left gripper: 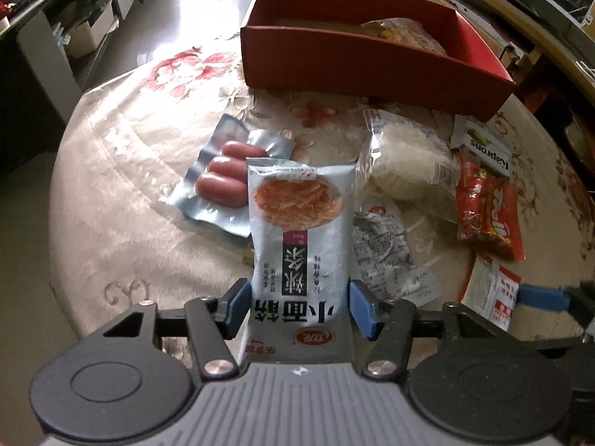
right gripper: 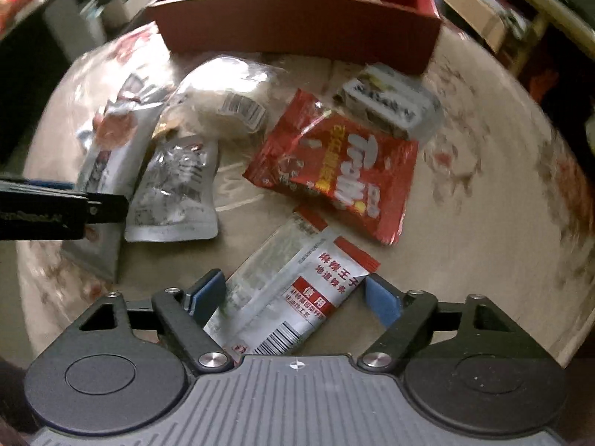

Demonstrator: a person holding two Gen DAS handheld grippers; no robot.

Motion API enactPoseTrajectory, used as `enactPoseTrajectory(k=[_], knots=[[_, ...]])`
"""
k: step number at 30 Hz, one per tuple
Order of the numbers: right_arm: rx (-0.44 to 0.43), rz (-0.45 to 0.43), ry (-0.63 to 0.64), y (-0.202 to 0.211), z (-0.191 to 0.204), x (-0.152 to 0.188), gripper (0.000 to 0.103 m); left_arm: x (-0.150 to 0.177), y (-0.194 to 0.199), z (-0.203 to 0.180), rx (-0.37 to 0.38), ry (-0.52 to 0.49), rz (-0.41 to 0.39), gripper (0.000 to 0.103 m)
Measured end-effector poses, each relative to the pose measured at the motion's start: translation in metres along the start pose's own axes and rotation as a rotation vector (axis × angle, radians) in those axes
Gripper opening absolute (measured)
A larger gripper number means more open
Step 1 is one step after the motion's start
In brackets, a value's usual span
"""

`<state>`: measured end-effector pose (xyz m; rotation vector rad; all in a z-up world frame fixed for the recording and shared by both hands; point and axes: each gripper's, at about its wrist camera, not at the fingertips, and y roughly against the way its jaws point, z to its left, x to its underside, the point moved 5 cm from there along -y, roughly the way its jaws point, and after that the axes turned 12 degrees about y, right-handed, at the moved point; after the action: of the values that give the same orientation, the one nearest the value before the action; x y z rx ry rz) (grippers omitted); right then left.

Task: Organize snacks
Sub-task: 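Grasp the white noodle-snack packet with the left tool while the right tool grasps the white-red strip packet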

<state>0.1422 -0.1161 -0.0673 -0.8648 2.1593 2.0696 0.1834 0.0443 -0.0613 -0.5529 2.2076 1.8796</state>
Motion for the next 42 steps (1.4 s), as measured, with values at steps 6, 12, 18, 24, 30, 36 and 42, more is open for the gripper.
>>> enactPoseTrajectory(k=[6, 12, 18, 24, 30, 36, 42], knots=[[0.043, -0.017, 0.006, 0.014, -0.01, 0.005, 0.085, 0.009, -0.002, 0.001, 0.0, 0.008, 0.017, 0.07], [0.016, 0.018, -0.044, 0.006, -0.003, 0.022, 0.09, 0.013, -0.01, -0.004, -0.051, -0.003, -0.003, 0.07], [0.013, -0.002, -0.03, 0.009, -0.004, 0.023, 0.078, 0.017, -0.009, -0.008, -0.072, -0.026, -0.026, 0.065], [0.009, -0.021, -0.007, 0.015, -0.002, 0.02, 0.065, 0.021, -0.005, -0.014, -0.083, -0.065, -0.038, 0.059], [0.016, -0.029, 0.006, 0.015, -0.001, 0.019, 0.063, 0.022, -0.002, -0.019, -0.077, -0.079, -0.048, 0.058], [0.06, -0.019, 0.037, 0.013, 0.001, 0.018, 0.073, 0.022, -0.003, -0.018, -0.081, -0.085, -0.048, 0.057], [0.06, -0.008, -0.022, 0.009, -0.009, 0.021, 0.089, 0.023, -0.007, -0.02, -0.094, -0.103, -0.054, 0.06]])
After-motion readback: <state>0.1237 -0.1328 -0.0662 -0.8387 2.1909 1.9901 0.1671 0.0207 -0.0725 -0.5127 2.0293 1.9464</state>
